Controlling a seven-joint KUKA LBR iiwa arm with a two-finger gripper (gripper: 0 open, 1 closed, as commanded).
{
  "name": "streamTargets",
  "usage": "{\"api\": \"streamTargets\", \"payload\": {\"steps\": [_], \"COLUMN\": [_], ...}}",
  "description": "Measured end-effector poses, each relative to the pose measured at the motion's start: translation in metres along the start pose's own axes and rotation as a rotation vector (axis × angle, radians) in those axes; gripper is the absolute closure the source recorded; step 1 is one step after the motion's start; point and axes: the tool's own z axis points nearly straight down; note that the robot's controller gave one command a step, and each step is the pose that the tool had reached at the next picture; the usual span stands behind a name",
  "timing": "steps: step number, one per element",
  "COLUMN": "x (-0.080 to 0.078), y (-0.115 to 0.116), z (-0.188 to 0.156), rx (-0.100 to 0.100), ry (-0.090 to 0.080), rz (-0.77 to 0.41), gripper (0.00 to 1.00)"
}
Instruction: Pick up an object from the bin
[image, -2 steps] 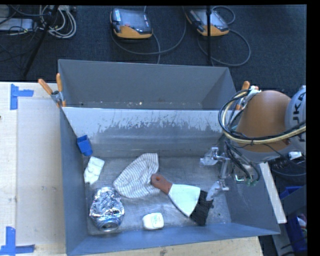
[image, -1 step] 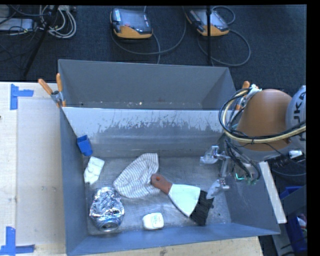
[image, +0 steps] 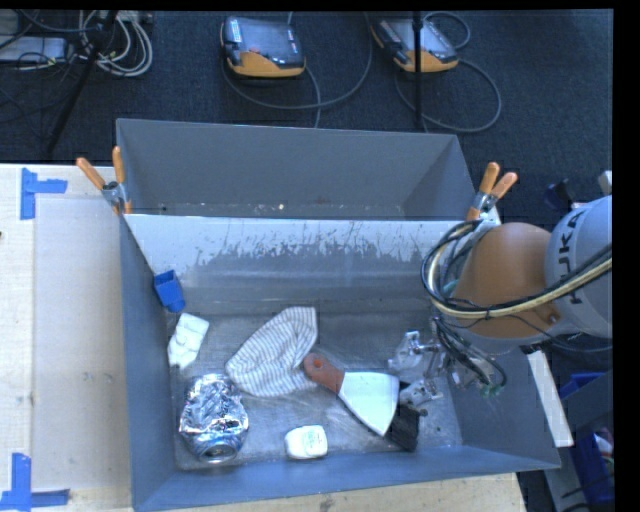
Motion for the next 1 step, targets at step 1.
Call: {"api": "streamTargets", "payload": {"steps": [1], "x": [0.0000], "y": [0.0001], "z": [0.0000], "rx": [0.000], "ry": [0.000], "rz": [-0.001], "gripper": [1.00]}}
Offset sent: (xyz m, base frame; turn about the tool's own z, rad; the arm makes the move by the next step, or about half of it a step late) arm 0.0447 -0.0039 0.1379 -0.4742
